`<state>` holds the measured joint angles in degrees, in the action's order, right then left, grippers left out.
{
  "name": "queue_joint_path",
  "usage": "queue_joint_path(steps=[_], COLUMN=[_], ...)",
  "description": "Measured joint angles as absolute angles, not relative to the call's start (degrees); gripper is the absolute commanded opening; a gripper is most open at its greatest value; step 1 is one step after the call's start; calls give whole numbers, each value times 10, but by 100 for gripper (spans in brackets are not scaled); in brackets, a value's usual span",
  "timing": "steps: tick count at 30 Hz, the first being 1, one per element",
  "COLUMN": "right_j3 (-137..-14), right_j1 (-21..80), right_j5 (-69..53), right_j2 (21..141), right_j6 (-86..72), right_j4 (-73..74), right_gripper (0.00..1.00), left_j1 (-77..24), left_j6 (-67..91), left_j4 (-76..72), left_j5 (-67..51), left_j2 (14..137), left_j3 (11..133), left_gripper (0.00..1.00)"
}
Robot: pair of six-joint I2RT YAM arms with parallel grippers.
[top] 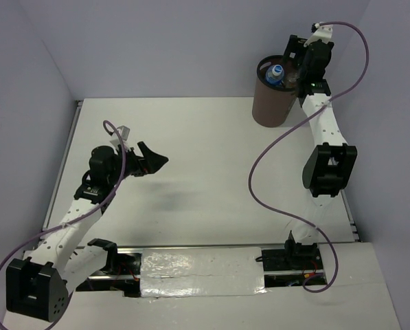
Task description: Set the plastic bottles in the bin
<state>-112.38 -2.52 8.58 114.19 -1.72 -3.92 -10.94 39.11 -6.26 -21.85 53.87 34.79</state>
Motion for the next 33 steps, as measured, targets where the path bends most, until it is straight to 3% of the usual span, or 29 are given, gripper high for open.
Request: queue_joint_path(steps=[14, 24, 33], right_j3=[-1033, -856, -679], right_j1=[-28, -28, -28], right_j5=[-35, -174, -187], right_j2=[884, 709, 571], right_j6=[-53, 1, 9], right_j4=[107, 244, 309], right_gripper=[100, 100, 100], left_j1=[-105, -103, -103], left_j6=[362, 362, 363], left_j4=[-10, 18, 33], left_j5=[-193, -191, -184], left_j2=[482, 450, 423], left_j3=[390, 422, 429], left_gripper=[100, 100, 99])
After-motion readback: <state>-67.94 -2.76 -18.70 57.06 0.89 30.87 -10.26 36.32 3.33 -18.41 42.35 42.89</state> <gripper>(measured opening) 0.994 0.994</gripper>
